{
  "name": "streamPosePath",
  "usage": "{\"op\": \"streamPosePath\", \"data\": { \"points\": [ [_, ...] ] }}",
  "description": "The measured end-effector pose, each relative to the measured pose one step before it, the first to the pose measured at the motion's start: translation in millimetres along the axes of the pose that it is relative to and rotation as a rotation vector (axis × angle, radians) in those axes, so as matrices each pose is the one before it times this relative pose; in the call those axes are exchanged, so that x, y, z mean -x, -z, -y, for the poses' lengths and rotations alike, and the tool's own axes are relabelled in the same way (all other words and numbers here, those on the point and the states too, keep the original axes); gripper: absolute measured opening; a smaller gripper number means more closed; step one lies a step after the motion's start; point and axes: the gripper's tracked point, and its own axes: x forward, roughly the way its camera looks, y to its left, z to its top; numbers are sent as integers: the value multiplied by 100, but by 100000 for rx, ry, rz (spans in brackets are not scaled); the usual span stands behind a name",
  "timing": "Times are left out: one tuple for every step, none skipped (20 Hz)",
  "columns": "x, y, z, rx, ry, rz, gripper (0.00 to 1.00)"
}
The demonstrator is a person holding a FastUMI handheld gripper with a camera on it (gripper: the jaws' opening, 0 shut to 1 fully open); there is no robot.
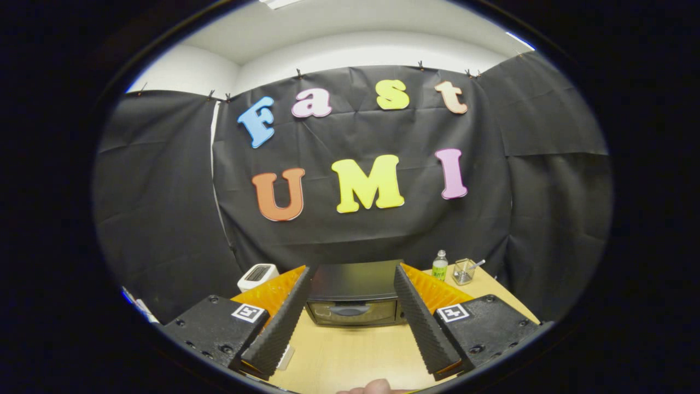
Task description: Open the toaster oven, put the food inside, and close the toaster oven door.
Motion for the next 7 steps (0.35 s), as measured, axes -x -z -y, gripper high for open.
{"op": "streamPosePath", "data": {
  "points": [
    [-79,230,-29,-616,-169,-688,99],
    [-218,185,-86,-585,-144,-709,99],
    [37,136,12,-447,-6,-772,99],
    [-10,-18,-8,-220,79,-127,99],
    [-136,-51,90,-20,154,-86,99],
    [-11,-149,30,81,174,249,99],
    [-36,-48,127,184,304,218,99]
  ]
}}
